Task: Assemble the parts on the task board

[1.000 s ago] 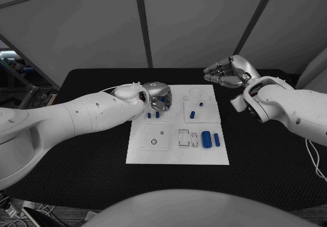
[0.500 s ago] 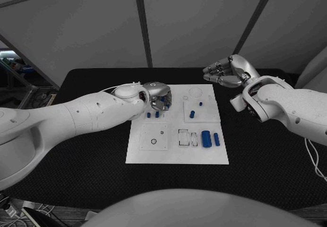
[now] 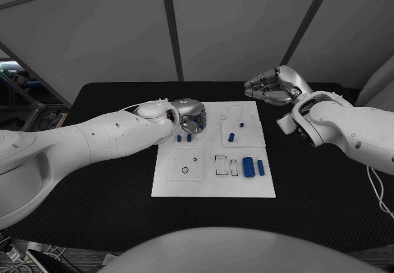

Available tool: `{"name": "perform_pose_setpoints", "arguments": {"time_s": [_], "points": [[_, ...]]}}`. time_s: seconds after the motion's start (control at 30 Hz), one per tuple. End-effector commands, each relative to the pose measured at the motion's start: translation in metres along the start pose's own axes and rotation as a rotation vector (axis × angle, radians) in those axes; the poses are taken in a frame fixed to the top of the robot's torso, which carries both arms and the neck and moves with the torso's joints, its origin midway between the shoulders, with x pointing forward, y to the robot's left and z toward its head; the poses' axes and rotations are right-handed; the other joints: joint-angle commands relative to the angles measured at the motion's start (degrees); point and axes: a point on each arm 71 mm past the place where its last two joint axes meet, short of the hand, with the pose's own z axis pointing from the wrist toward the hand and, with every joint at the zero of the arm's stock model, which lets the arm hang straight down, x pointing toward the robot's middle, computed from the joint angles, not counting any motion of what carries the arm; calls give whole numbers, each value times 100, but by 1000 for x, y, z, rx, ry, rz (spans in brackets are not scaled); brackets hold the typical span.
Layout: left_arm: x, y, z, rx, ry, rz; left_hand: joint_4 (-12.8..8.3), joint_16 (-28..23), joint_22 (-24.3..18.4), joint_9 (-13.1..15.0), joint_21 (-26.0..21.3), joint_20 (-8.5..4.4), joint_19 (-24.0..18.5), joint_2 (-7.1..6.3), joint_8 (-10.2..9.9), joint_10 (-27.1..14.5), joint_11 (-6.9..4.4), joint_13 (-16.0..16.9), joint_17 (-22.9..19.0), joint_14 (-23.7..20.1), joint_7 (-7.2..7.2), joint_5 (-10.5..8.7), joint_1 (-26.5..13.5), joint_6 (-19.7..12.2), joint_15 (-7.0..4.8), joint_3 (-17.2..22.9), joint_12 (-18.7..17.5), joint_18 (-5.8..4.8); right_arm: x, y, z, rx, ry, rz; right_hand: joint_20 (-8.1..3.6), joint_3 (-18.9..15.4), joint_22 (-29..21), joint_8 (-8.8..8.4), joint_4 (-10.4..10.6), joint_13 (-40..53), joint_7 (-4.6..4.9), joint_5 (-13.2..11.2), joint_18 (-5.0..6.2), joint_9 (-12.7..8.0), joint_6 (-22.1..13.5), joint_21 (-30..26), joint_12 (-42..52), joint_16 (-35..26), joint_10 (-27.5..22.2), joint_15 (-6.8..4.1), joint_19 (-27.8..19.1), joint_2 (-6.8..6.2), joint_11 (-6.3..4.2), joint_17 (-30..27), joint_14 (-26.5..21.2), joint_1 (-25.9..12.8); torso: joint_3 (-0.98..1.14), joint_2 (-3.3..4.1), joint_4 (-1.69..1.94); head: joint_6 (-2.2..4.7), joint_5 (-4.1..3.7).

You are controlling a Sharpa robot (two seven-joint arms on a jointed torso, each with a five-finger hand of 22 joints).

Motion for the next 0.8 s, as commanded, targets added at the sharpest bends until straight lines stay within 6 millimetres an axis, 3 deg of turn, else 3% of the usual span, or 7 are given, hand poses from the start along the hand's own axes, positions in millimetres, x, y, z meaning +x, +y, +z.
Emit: {"name": "perform_pose_setpoints", "arguments": {"time_s": [0.03, 0.37, 0.7, 0.8], "points": [[-1, 1, -1, 6, -21, -24, -10, 17, 18, 0, 25, -5, 29, 39, 6, 59, 3, 14, 12, 49, 10, -13, 39, 37, -3, 57, -45, -385, 0, 2, 0, -12, 5, 0, 9, 29, 2, -22, -2, -7, 44, 27, 39, -5, -3, -40, -1, 8, -39, 13, 34, -33, 10, -9, -20, 3, -3, -2, 5, 0, 2], [-9, 3, -4, 8, -70, -66, -28, 27, 32, -19, 18, 2, 15, 8, -28, 84, 25, 9, 3, 59, 31, -13, -25, 31, 12, 83, -159, -382, 0, 2, 0, -11, 4, 0, 9, 29, 2, -22, -2, -7, 44, 27, 39, -5, -3, -40, -1, 8, -39, 13, 34, -33, 10, -9, -20, 3, -5, -3, 5, 0, 10], [-32, 5, -9, 1, -131, -130, -27, 34, 38, -25, 15, 5, 10, -6, -38, 98, 31, 8, 9, 64, 39, -3, -60, 33, 18, 87, -202, -381, -1, 1, 0, -8, 1, -2, 12, 31, 2, -21, -1, -7, 43, 29, 38, -5, 2, -43, 1, 8, -39, 12, 34, -32, 9, -10, -20, 0, -1, -6, 14, 22, 31], [-37, 8, -14, -6, -132, -145, -27, 35, 46, -26, 23, 6, 13, -8, -39, 101, 32, 9, 10, 64, 40, -2, -65, 35, 18, 87, -208, -382, -2, 0, 0, -7, 1, -2, 12, 31, 2, -21, -1, -7, 43, 29, 38, -5, 2, -43, 1, 8, -39, 12, 34, -32, 9, -10, -20, 0, -1, -3, 3, 31, 48]]}}
